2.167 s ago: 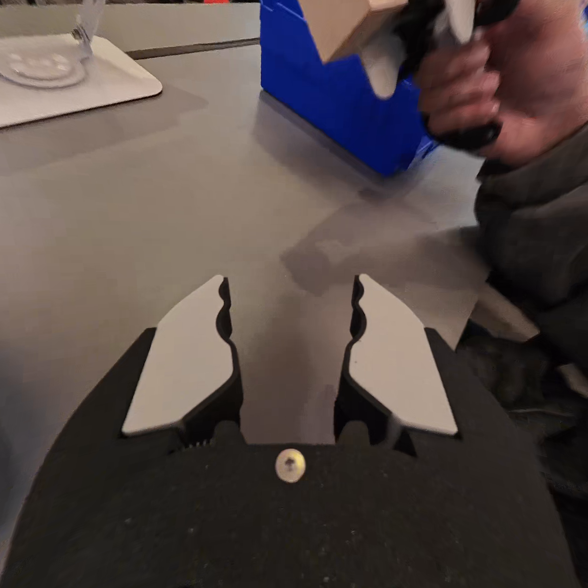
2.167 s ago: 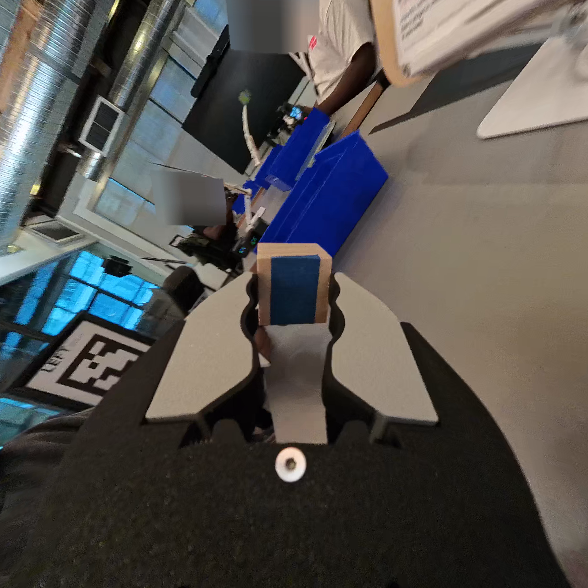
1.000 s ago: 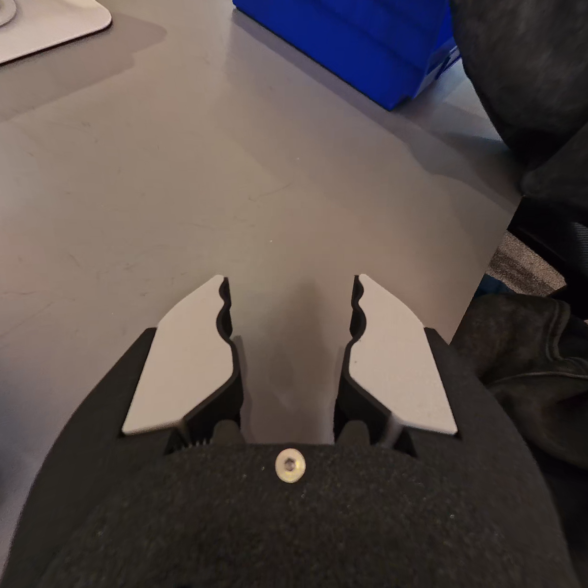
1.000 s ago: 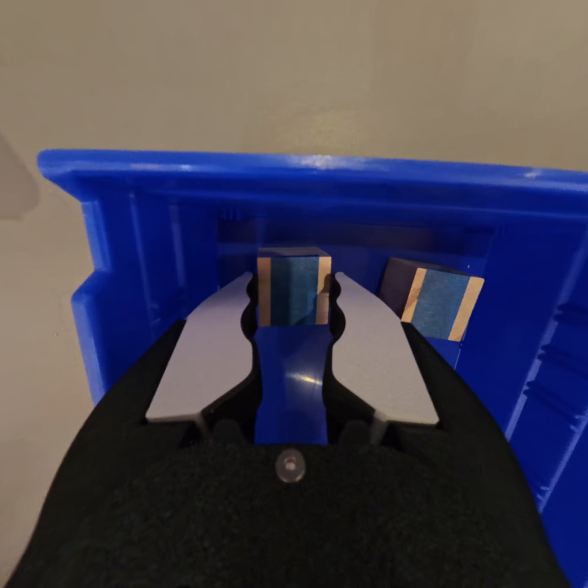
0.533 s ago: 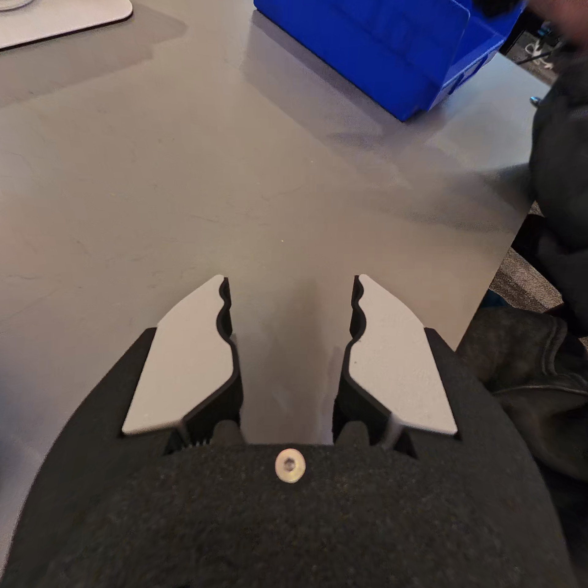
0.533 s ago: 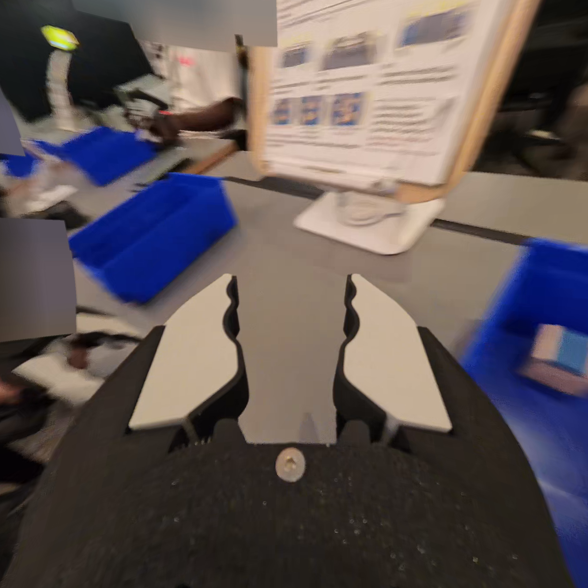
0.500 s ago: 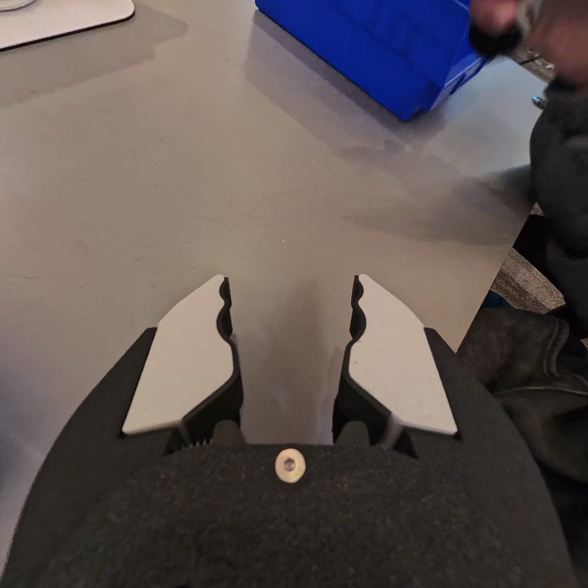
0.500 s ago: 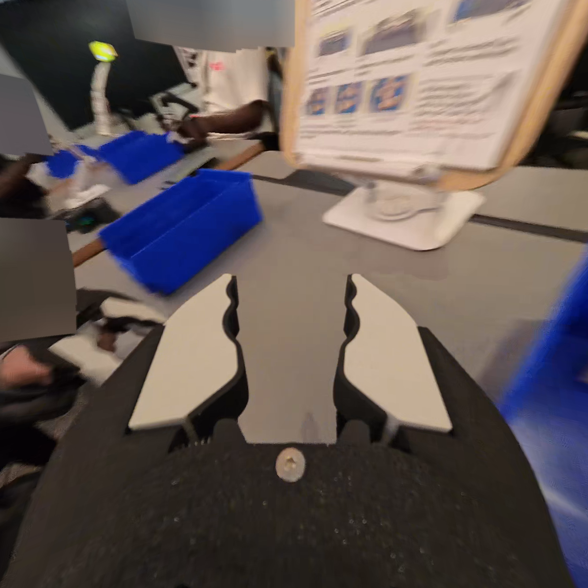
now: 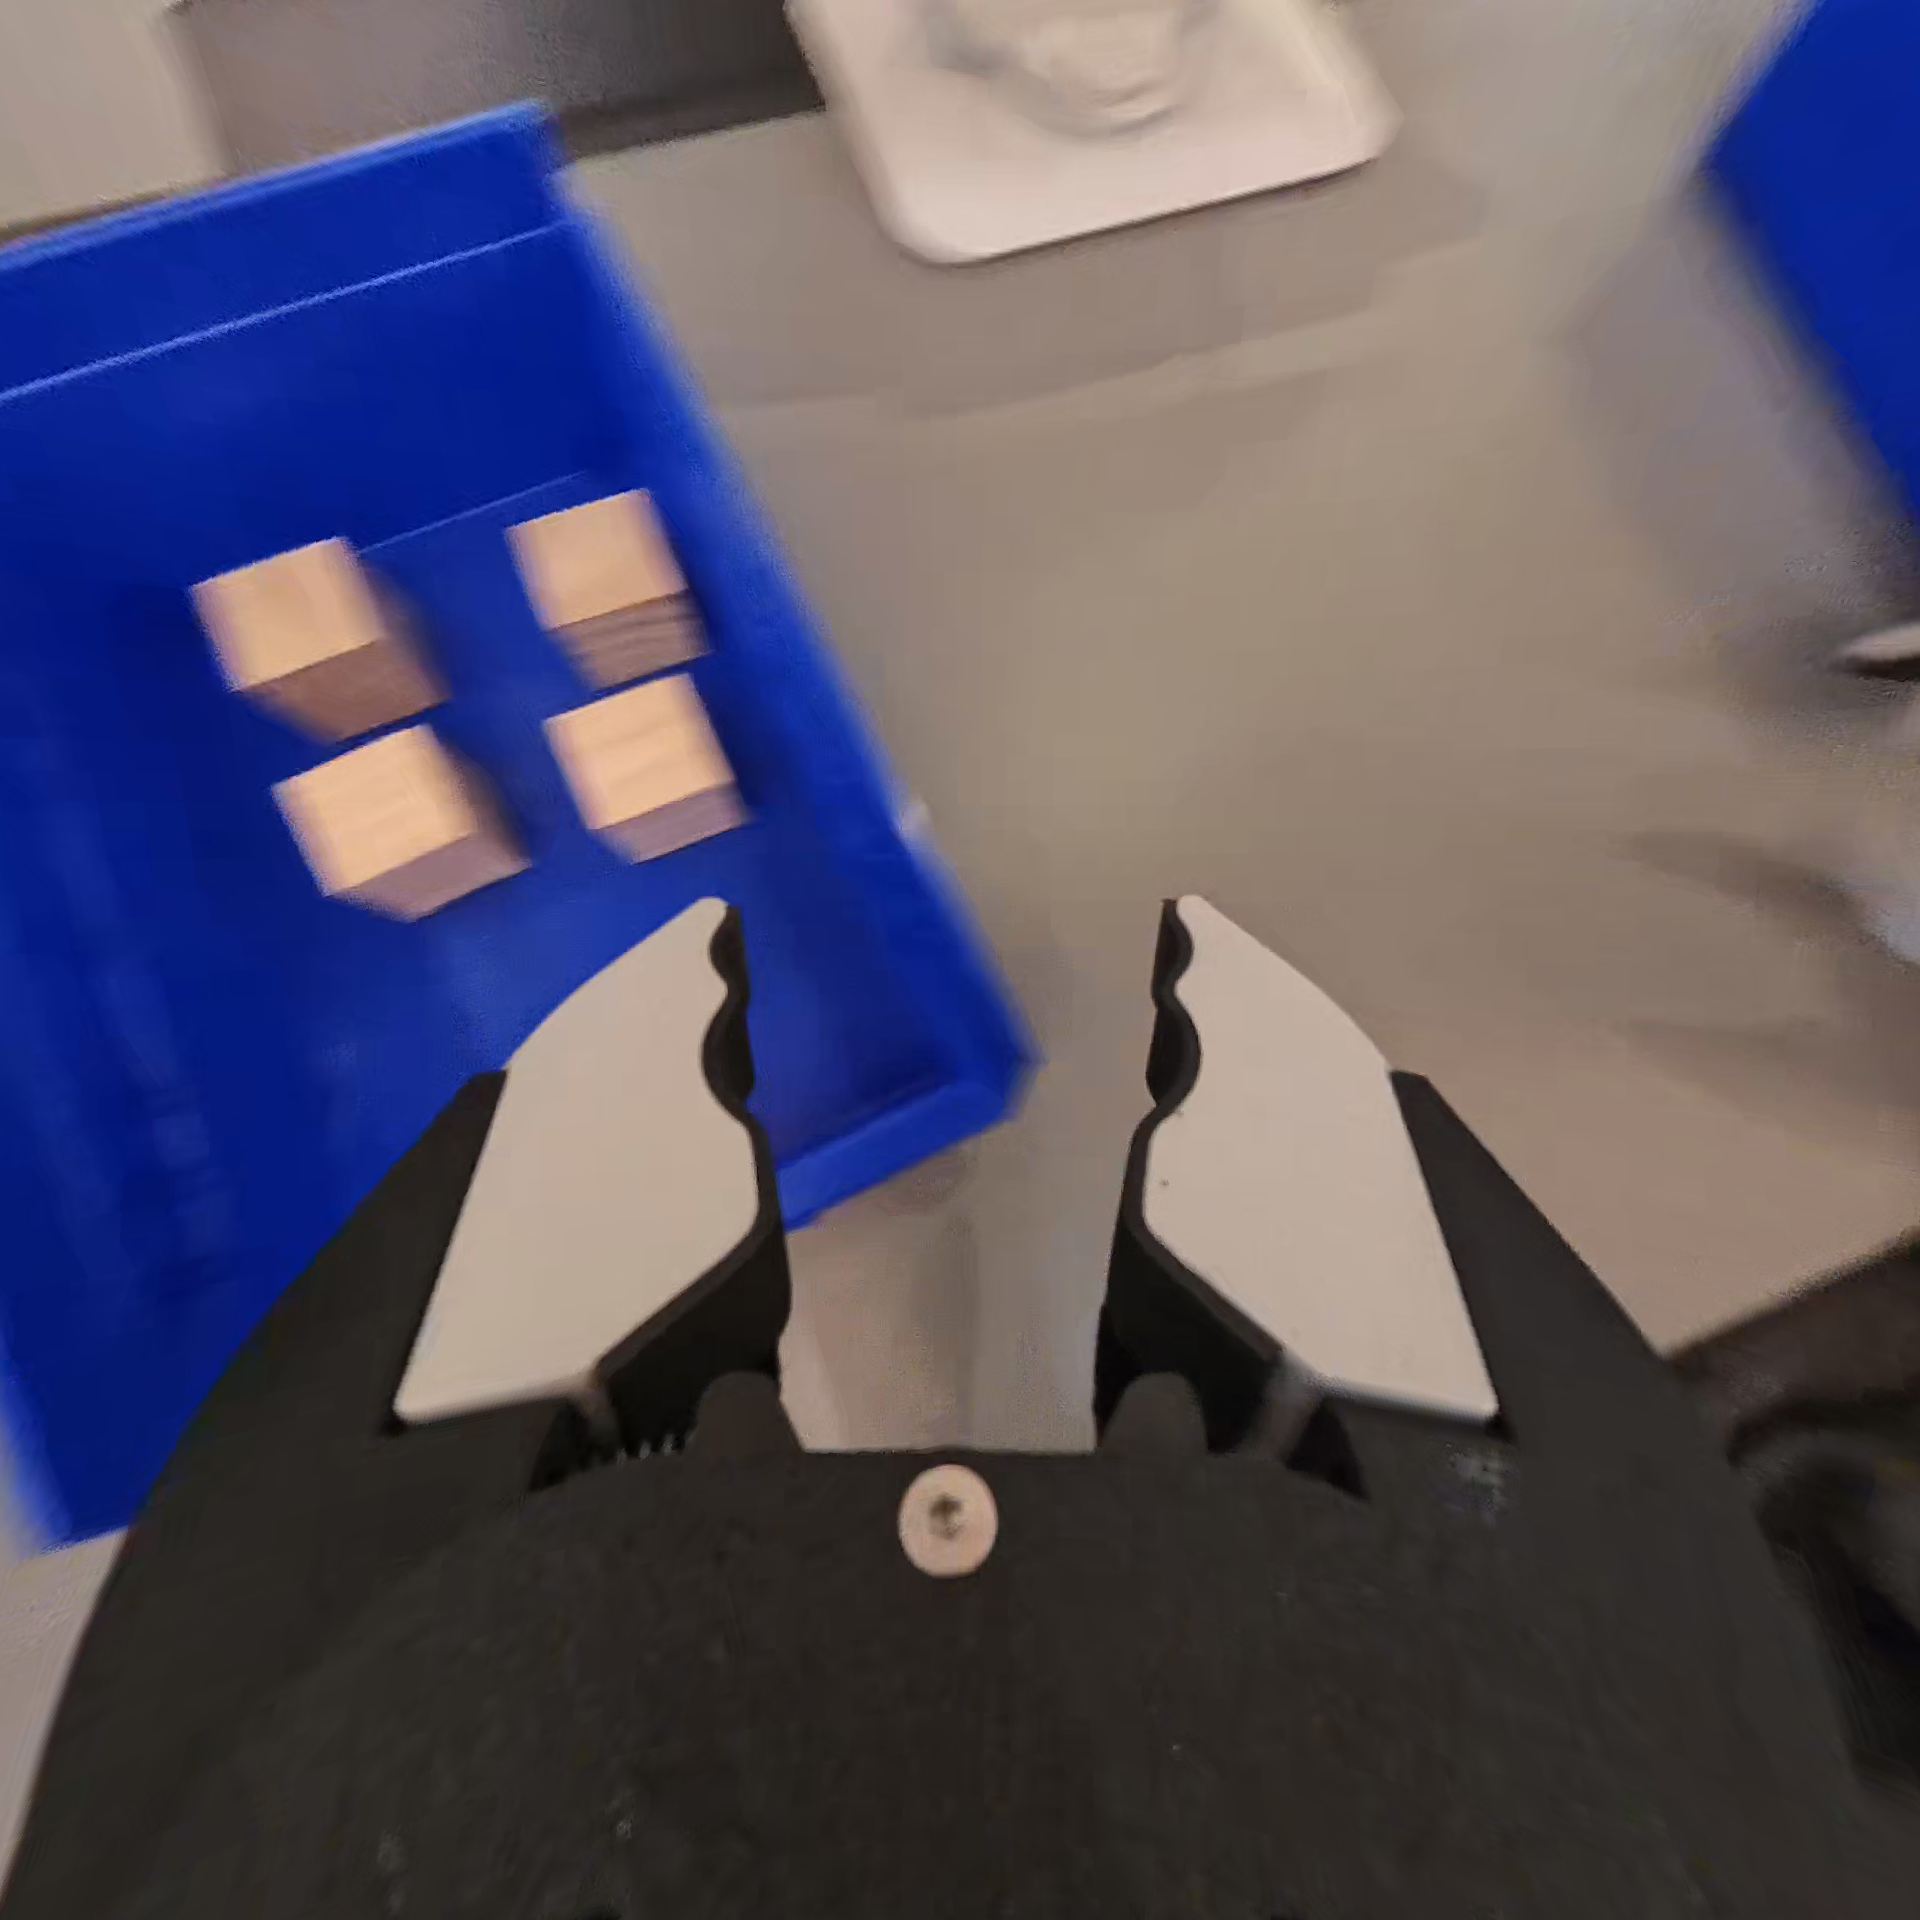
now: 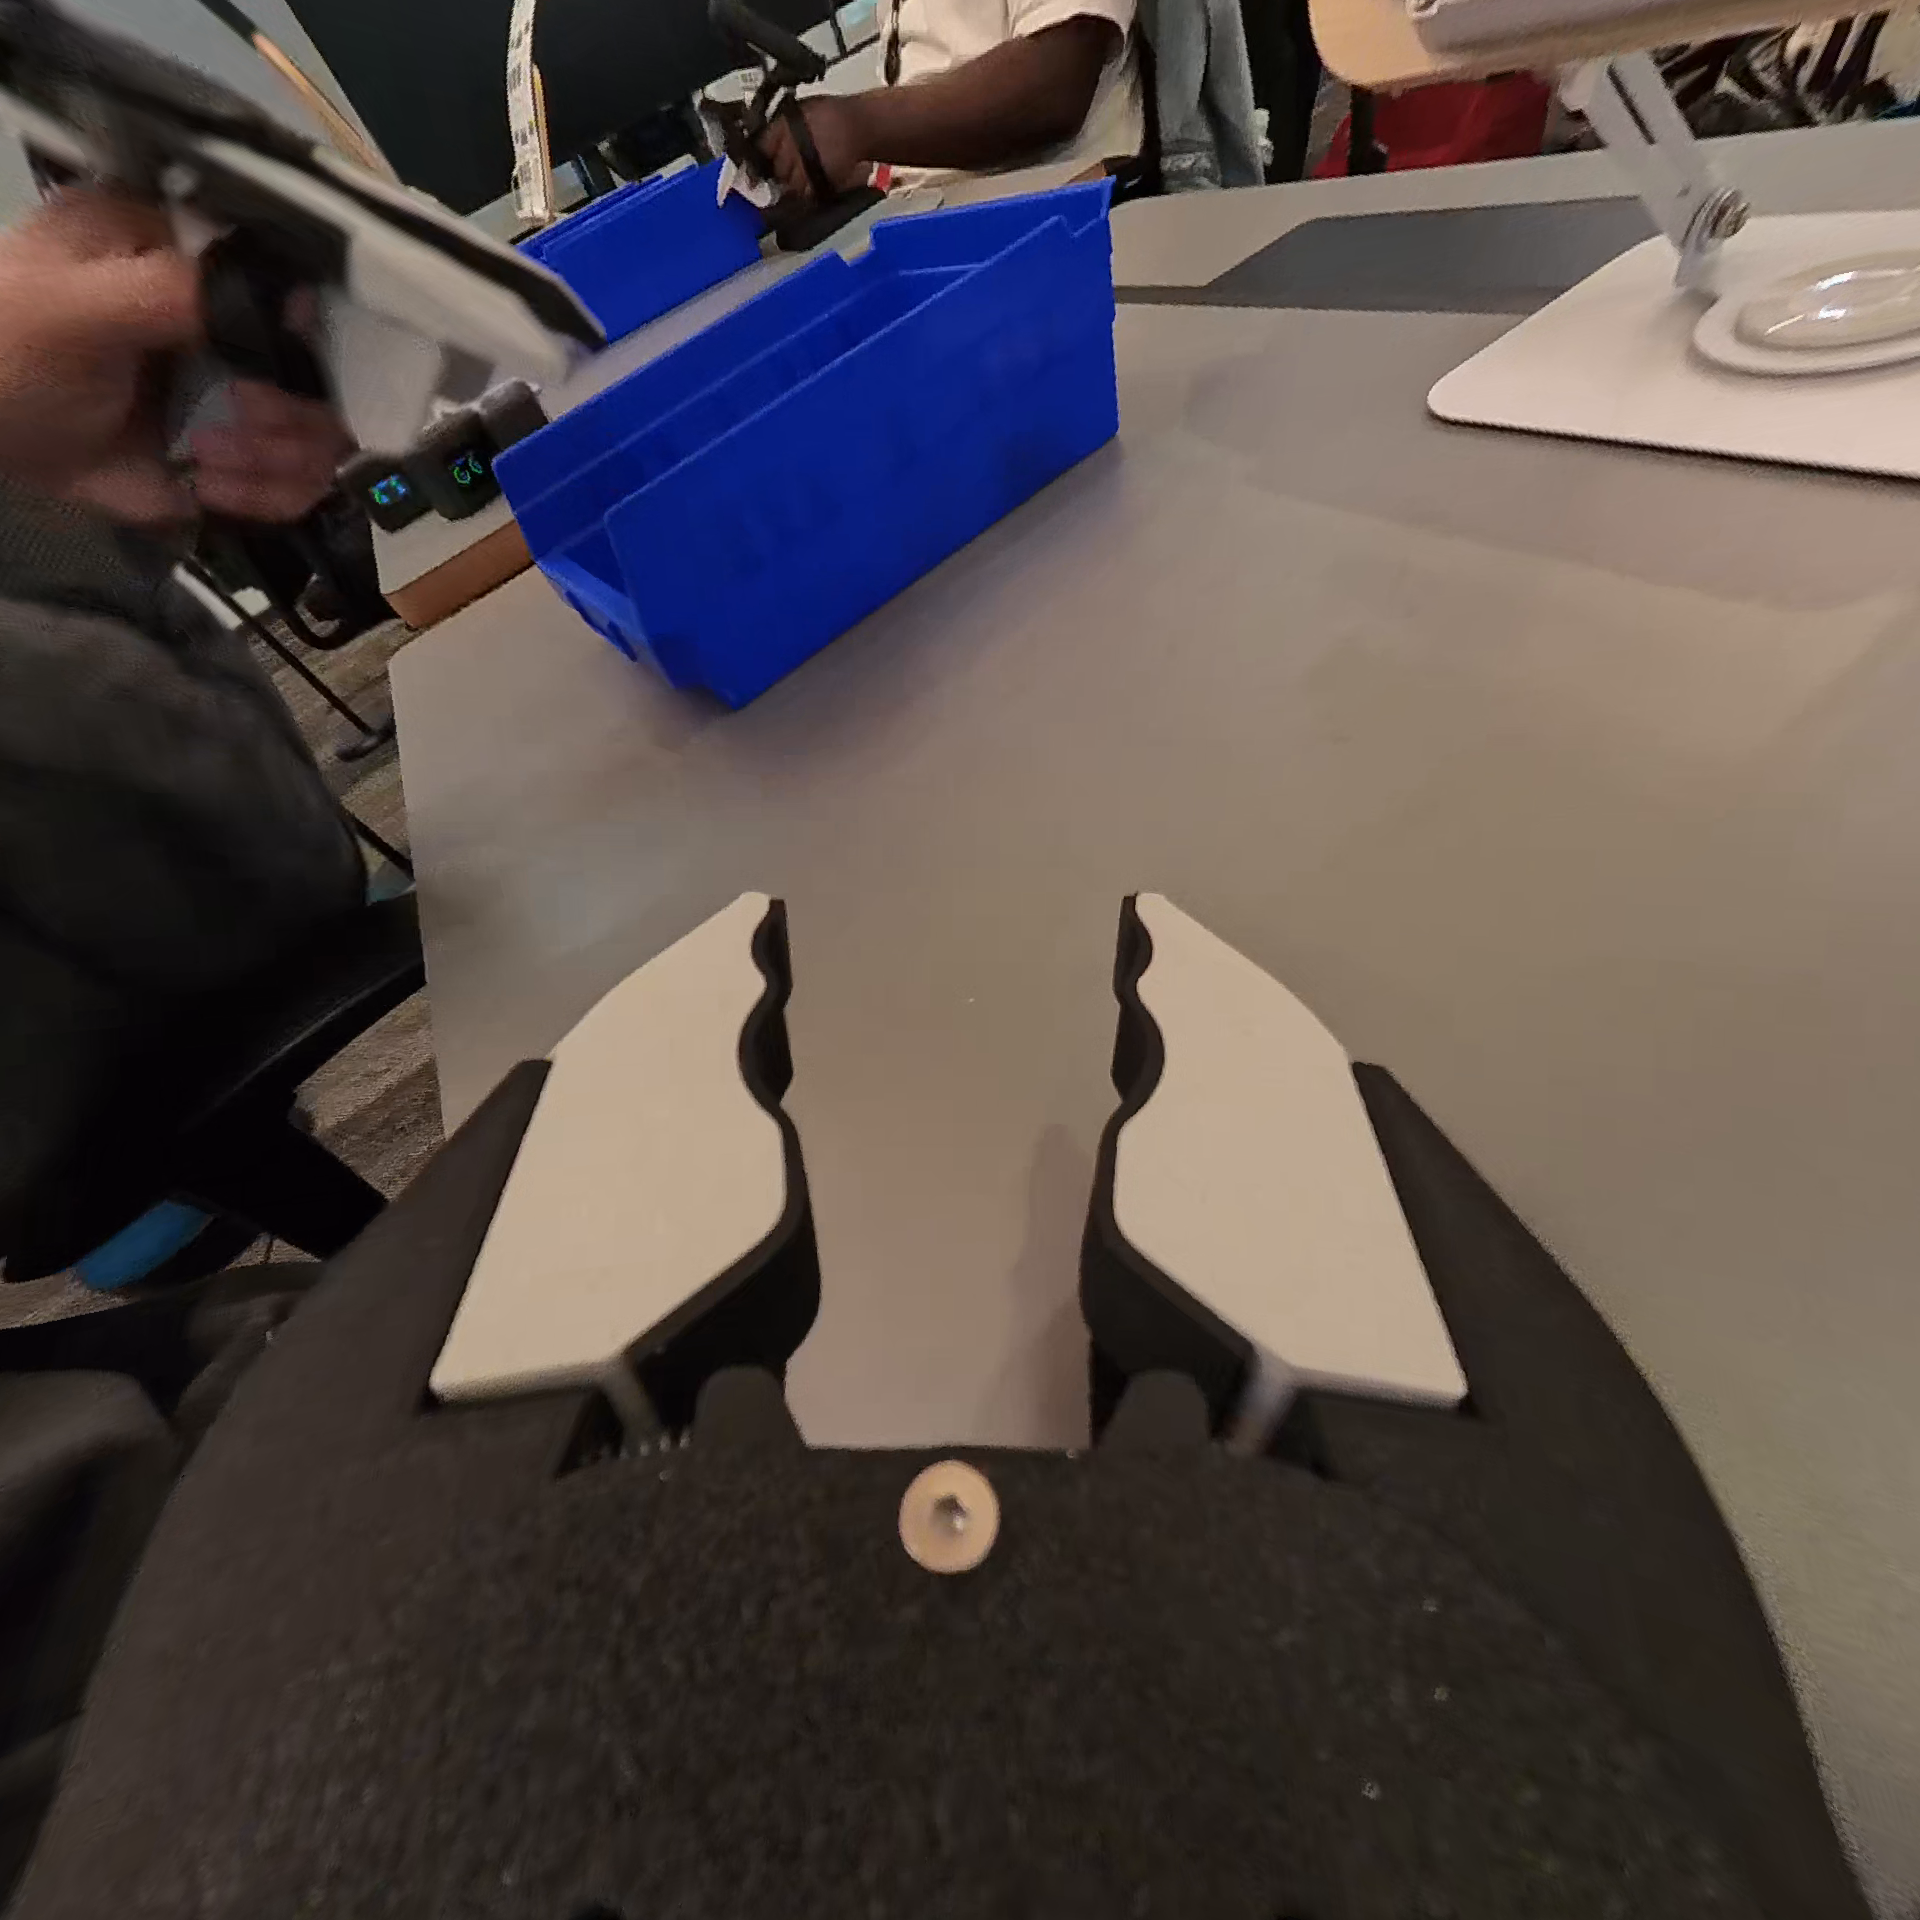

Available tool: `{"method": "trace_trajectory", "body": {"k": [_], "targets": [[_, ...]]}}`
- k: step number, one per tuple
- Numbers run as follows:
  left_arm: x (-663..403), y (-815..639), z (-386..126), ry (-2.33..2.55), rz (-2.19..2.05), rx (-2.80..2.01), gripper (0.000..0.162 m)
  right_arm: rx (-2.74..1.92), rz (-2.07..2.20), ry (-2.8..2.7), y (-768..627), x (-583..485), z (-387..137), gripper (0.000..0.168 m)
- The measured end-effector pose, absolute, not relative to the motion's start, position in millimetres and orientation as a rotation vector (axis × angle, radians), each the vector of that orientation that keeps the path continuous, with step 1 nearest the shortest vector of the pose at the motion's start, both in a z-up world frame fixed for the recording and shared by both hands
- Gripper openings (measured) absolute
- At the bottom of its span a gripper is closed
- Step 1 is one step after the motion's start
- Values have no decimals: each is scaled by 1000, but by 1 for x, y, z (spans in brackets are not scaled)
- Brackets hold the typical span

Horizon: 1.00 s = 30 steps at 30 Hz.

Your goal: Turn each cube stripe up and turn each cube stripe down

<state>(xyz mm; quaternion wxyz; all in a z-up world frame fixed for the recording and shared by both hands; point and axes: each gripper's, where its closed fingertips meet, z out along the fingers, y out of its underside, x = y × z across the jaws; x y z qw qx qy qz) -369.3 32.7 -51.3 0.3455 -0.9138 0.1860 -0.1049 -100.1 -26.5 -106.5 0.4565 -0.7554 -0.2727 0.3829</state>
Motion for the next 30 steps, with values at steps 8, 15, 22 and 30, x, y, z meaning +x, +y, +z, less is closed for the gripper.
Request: {"method": "trace_trajectory", "body": {"k": [8,15,22,30], "targets": [[-476,126,-119,131,28,-2831,71,-1890,880,-769,-32,-107,-118,59],[-501,146,-149,-50,68,-2975,69,-1898,876,-806,-36,-110,-122,59],[-497,147,-168,-88,-9,-3005,45,-1913,889,-810,-35,-108,-124,59],[-499,142,-157,-74,-55,-2963,43,-1929,885,-811,-34,-107,-128,59]]}}
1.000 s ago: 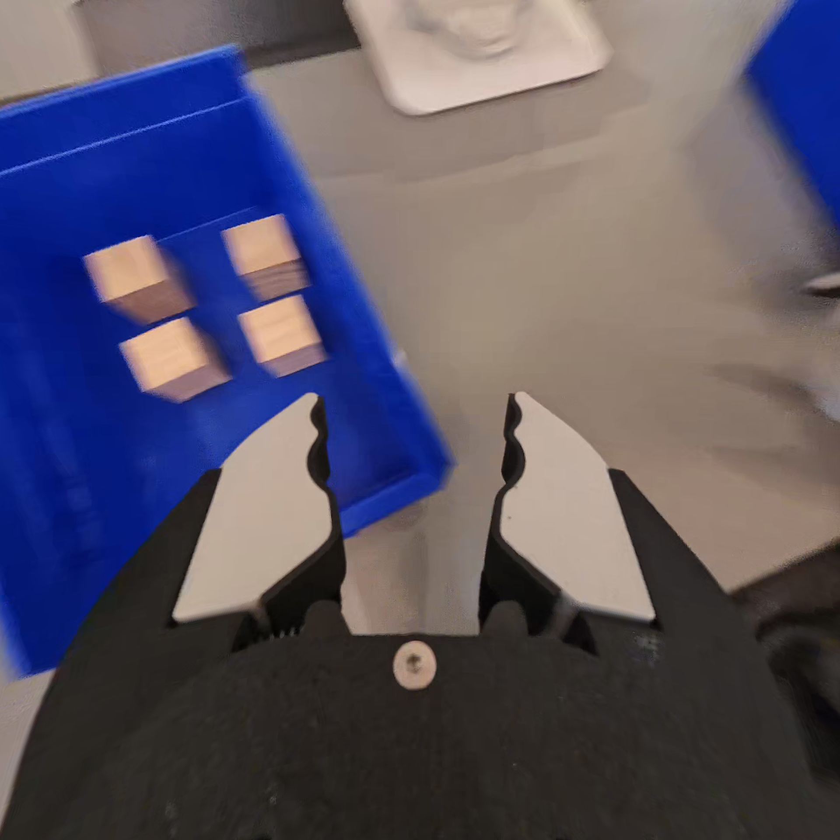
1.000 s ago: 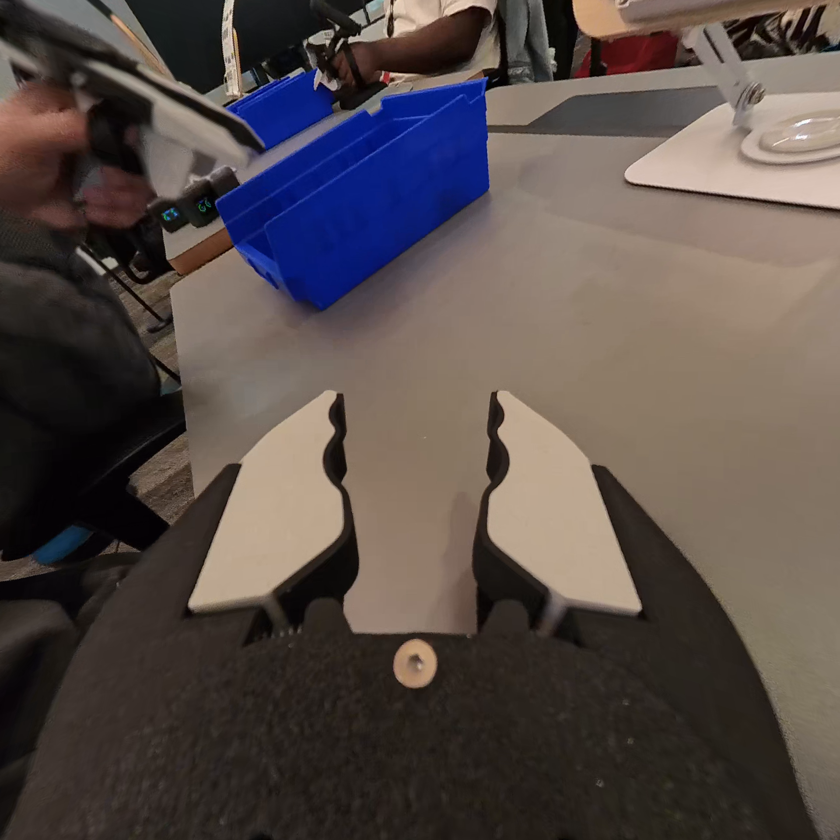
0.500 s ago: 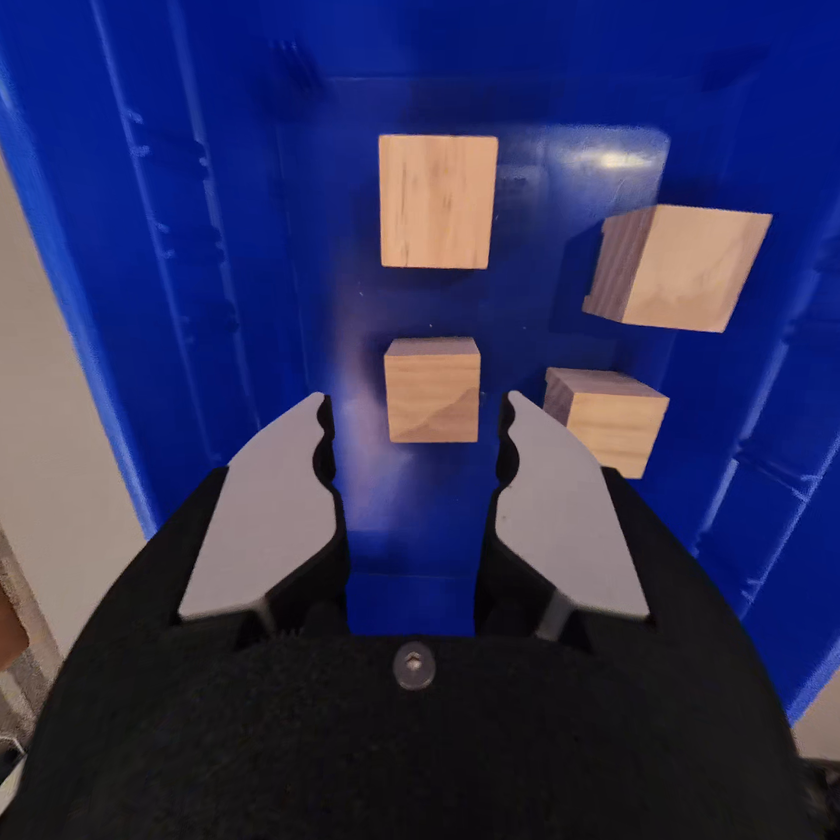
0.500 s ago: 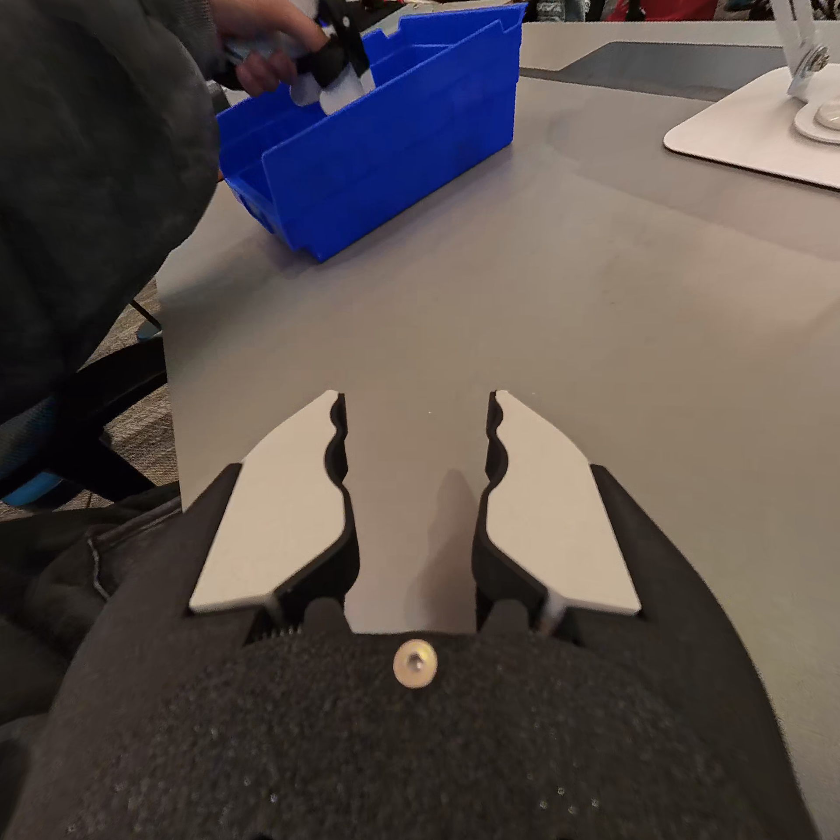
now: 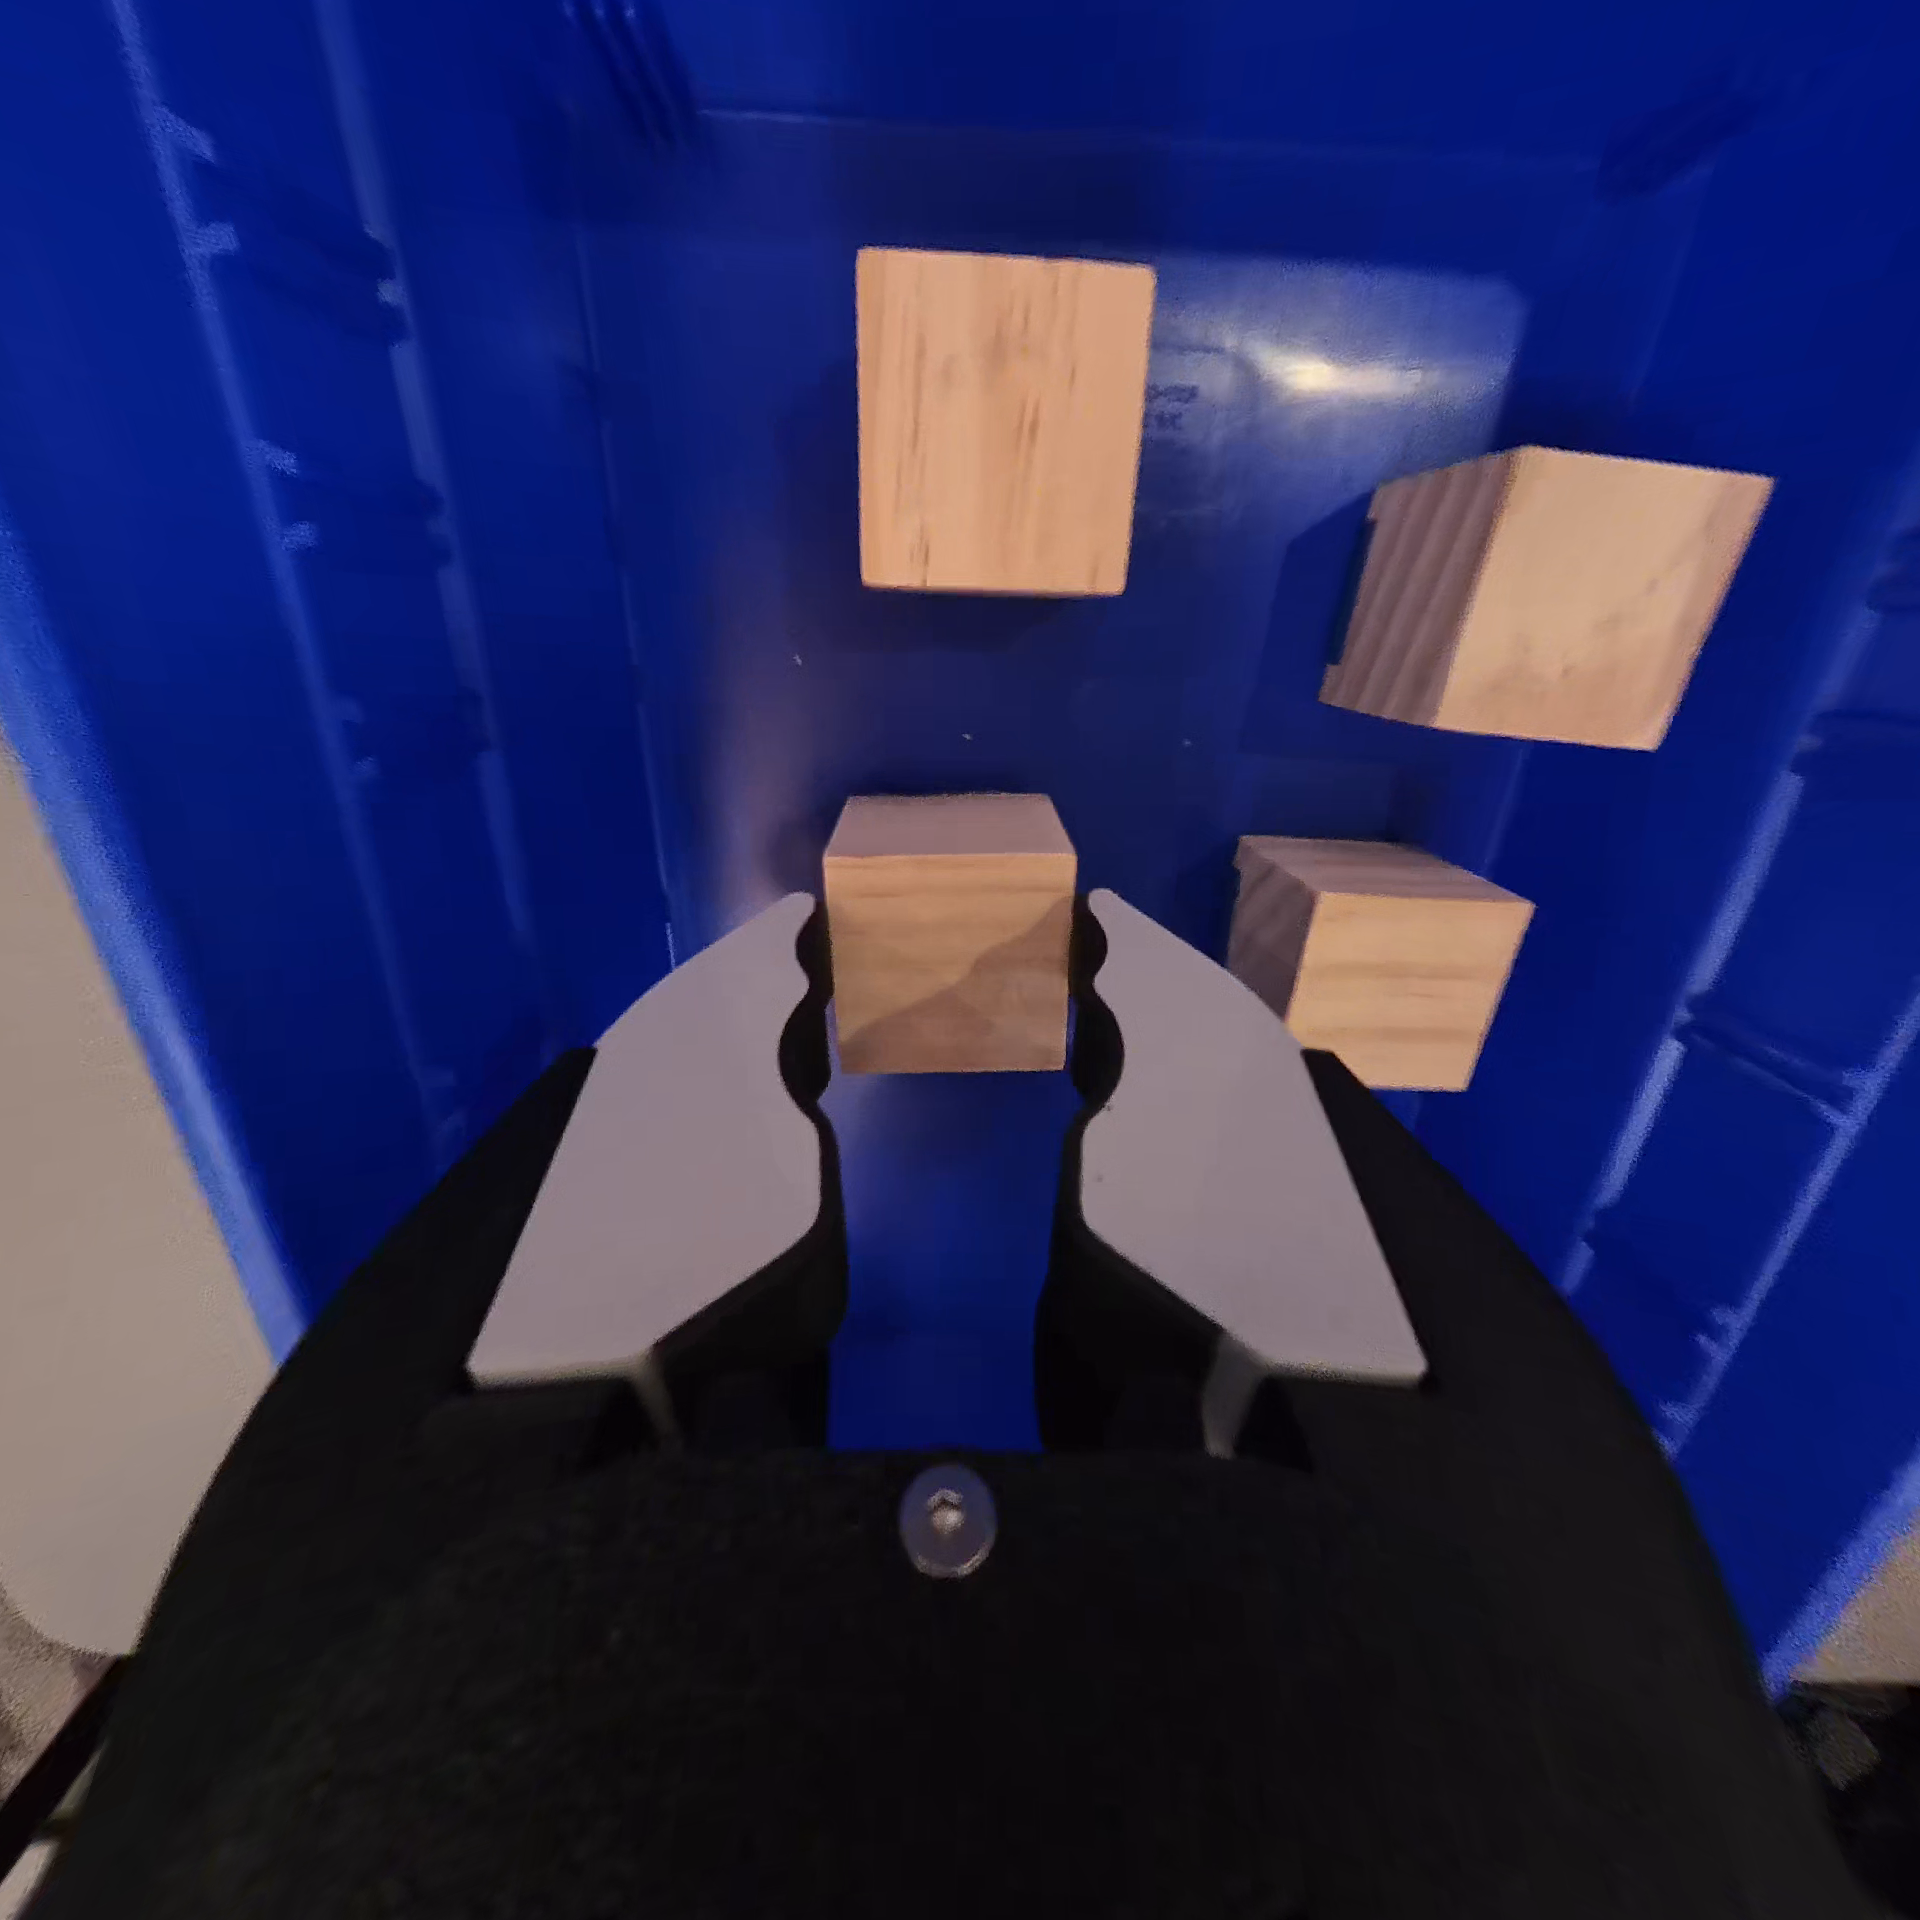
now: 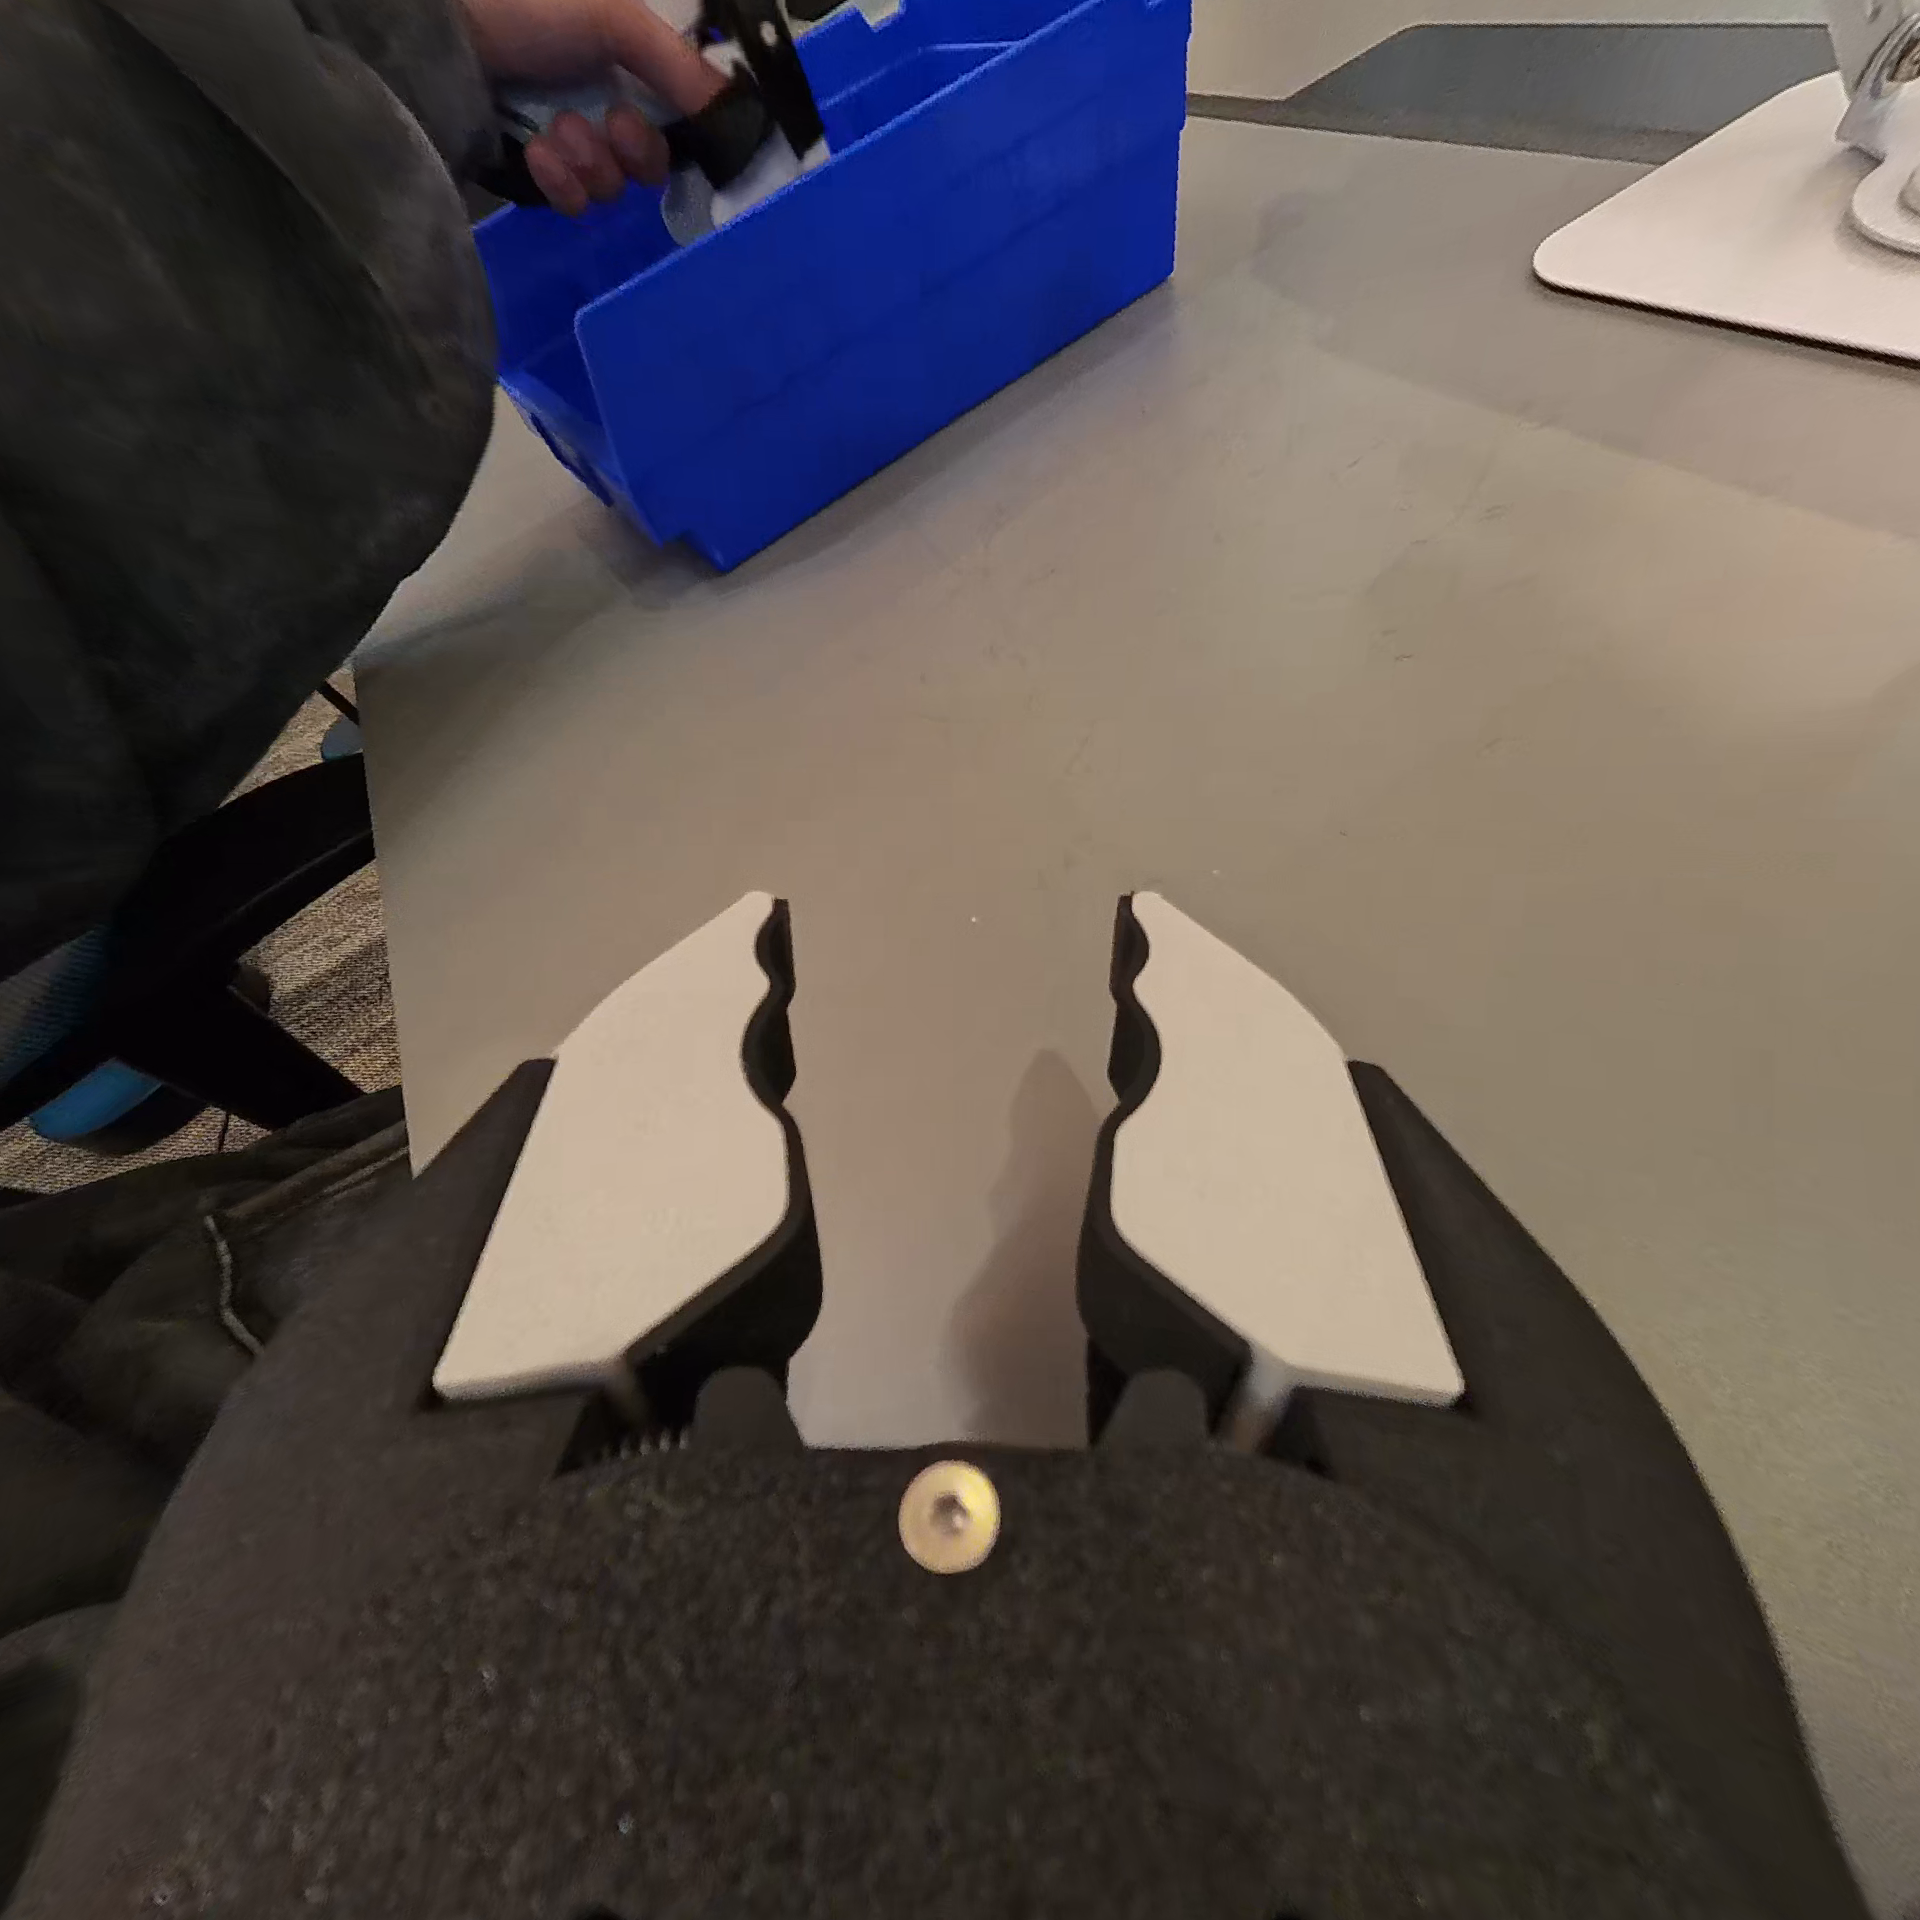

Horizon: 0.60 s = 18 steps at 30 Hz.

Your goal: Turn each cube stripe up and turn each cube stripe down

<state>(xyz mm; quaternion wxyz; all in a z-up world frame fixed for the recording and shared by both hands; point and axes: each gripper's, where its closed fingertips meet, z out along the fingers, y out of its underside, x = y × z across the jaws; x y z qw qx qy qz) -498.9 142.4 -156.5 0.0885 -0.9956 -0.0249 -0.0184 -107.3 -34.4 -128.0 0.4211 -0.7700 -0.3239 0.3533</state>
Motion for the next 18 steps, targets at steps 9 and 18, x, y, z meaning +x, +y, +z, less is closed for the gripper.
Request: {"method": "trace_trajectory", "body": {"k": [9,18], "targets": [[-414,109,-57,133,-723,-2573,43,-1927,949,-747,-28,-100,-126,58],[-247,44,3,304,-1708,-2021,42,-1836,1528,-381,-12,-107,-66,59]]}}
